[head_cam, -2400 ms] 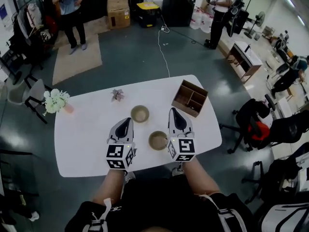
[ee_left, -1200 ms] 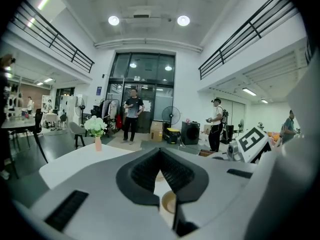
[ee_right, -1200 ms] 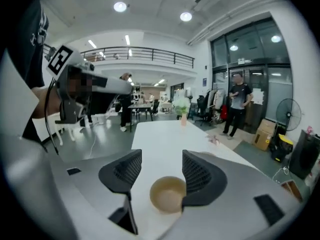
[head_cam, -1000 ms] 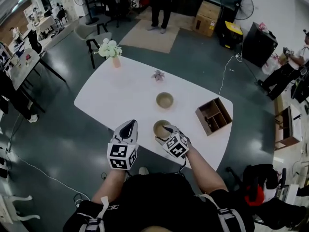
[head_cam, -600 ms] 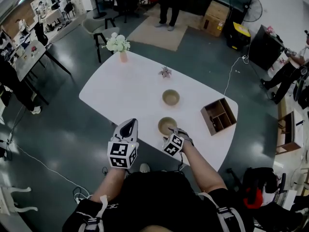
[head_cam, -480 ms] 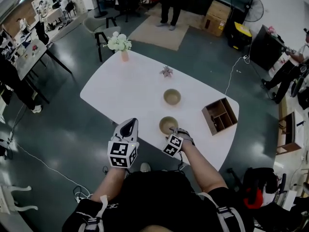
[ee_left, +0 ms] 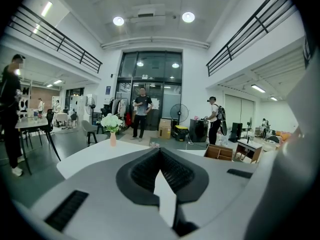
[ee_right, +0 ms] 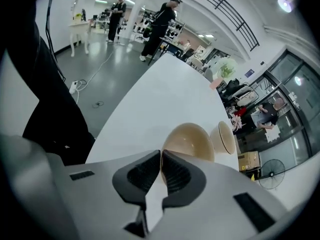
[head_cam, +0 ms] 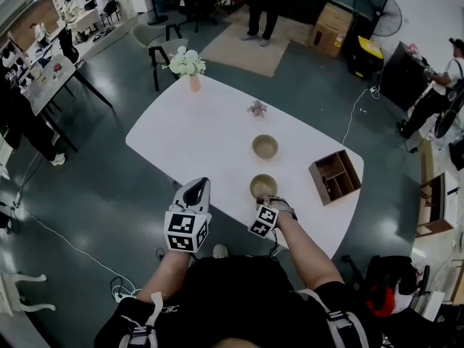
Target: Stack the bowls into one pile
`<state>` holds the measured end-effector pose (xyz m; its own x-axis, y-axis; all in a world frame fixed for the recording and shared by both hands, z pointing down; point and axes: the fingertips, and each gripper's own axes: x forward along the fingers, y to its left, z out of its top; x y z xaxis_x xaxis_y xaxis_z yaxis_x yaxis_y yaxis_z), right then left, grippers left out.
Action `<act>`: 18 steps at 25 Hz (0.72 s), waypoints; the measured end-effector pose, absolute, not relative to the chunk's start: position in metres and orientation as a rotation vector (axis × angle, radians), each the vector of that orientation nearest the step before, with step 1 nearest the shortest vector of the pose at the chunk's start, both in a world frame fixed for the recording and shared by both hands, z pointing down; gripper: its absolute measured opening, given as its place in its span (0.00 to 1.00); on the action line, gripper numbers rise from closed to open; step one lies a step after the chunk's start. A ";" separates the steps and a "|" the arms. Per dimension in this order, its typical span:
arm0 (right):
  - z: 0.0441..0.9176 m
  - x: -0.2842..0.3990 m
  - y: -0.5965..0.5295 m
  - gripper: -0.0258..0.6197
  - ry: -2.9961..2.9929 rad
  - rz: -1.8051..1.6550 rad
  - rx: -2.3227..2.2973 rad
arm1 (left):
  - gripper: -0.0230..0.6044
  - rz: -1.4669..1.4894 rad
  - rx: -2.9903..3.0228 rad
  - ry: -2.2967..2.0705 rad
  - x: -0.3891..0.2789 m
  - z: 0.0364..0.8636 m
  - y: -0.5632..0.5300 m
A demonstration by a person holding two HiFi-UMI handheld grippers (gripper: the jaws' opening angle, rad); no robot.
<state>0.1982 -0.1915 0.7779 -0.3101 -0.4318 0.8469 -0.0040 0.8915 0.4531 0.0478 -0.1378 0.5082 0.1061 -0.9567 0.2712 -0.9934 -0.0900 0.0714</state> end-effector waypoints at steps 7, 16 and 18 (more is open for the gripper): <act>0.746 0.185 -0.203 0.09 -1.903 -0.482 0.372 | 0.05 0.204 2.164 -1.940 0.043 0.503 -0.139; 0.688 0.172 -0.265 0.09 -1.944 -0.507 0.517 | 0.05 0.195 2.172 -1.934 0.039 0.503 -0.146; 0.682 0.172 -0.283 0.09 -1.939 -0.516 0.543 | 0.05 0.196 2.169 -1.937 0.037 0.504 -0.148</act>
<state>0.1723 -0.2829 0.6821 -0.3853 -0.5789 0.7186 -0.1452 0.8071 0.5723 0.0372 -0.1477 0.5038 0.1193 -0.9613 0.2481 -0.9916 -0.1026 0.0792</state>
